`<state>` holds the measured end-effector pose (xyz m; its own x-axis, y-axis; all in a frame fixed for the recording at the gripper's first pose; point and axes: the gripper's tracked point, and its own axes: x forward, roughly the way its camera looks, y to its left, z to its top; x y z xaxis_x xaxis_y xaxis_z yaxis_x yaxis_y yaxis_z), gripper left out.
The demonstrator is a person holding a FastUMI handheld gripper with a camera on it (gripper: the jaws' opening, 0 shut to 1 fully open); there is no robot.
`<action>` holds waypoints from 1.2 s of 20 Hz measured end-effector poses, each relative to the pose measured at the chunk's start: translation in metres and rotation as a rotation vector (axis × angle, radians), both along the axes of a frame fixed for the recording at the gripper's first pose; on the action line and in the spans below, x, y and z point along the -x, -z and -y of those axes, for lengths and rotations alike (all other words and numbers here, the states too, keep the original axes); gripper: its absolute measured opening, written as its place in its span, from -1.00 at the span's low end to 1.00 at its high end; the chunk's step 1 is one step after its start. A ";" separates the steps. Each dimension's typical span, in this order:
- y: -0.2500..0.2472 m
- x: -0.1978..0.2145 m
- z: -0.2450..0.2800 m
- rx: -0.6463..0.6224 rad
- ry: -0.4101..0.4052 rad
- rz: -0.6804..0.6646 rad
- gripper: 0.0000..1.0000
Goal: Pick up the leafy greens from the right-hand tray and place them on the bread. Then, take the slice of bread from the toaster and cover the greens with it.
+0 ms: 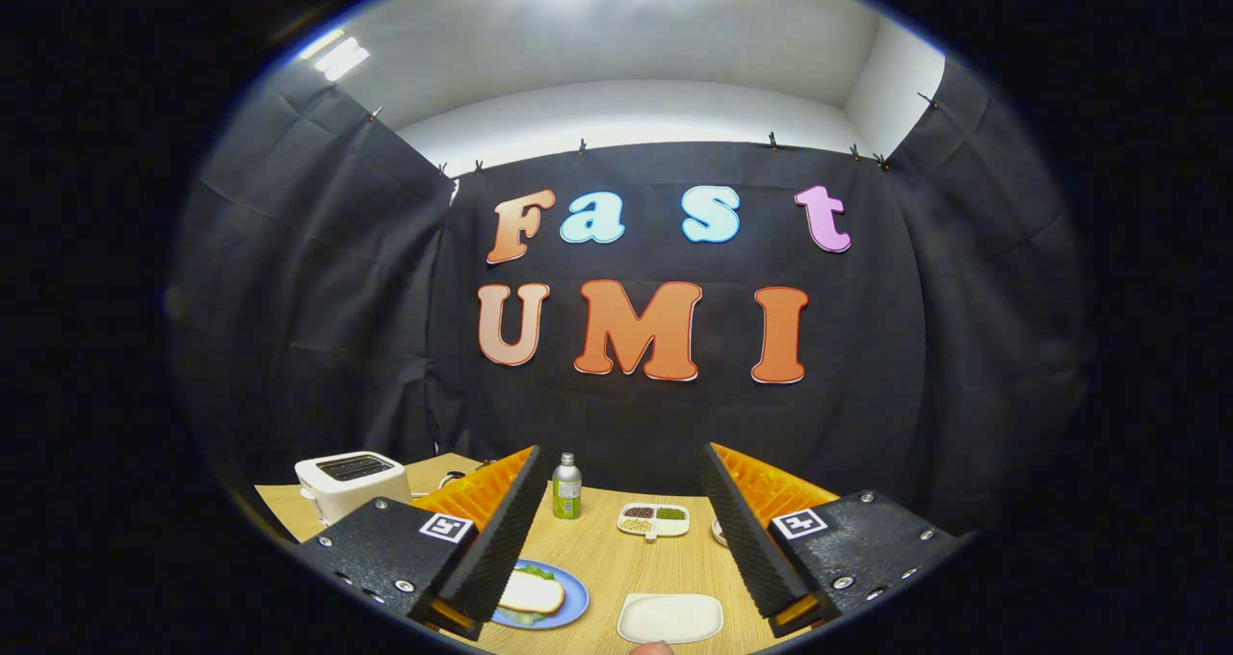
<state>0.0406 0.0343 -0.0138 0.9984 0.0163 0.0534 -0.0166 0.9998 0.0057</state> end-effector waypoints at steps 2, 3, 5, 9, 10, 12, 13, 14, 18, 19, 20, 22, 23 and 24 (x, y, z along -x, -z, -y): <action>0.002 0.004 0.004 -0.006 0.020 0.004 0.94; 0.005 0.008 0.007 -0.013 0.032 0.004 0.94; 0.006 0.013 0.010 -0.020 0.038 0.015 0.94; 0.005 0.019 0.017 -0.018 0.063 0.022 0.94; 0.004 0.021 0.016 -0.025 0.057 0.025 0.94; 0.003 0.022 0.013 -0.036 0.047 0.025 0.94; 0.004 0.022 0.013 -0.036 0.046 0.021 0.95; 0.004 0.023 0.012 -0.037 0.050 0.020 0.95; 0.007 0.025 0.002 -0.037 0.045 0.003 0.95; 0.005 0.025 0.001 -0.035 0.042 0.004 0.95; 0.003 0.026 0.000 -0.033 0.039 0.008 0.94; 0.002 0.028 -0.004 -0.026 0.036 0.011 0.94; 0.001 0.027 -0.004 -0.022 0.035 0.012 0.94; 0.002 0.027 -0.006 -0.021 0.035 0.009 0.94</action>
